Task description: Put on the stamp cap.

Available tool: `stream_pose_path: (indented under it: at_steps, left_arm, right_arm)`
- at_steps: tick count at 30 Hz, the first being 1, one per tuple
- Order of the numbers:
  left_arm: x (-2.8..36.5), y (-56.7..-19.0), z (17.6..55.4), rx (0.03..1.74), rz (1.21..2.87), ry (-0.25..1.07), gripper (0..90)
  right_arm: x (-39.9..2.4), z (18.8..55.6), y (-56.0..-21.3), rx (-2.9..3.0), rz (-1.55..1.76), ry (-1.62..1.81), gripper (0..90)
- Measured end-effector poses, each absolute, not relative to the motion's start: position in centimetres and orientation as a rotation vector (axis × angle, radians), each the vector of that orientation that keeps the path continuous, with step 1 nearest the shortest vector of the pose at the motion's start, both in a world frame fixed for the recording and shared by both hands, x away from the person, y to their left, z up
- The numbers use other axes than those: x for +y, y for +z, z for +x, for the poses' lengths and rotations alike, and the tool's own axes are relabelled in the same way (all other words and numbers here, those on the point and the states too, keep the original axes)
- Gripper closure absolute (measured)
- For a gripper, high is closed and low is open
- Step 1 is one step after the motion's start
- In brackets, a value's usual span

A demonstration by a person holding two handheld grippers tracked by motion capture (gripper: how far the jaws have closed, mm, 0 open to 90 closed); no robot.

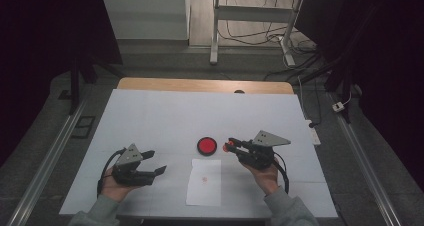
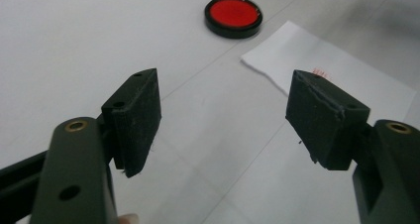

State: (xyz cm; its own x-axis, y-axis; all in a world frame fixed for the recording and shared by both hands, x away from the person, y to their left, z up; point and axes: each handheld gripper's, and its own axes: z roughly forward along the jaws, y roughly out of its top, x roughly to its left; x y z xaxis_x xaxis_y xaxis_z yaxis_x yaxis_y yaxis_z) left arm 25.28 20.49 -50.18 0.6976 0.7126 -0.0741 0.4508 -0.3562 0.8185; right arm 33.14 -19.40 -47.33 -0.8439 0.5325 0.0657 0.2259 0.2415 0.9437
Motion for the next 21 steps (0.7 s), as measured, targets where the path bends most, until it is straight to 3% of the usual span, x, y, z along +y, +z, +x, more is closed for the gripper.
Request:
stream_pose_path:
  at_steps: [21]
  left_arm:
    - [23.5, -51.4, 24.3, 0.96, 1.998, 0.373, 29.6]
  right_arm:
    - [-20.9, 33.9, -47.3, 2.211, 0.751, 1.589, 72.0]
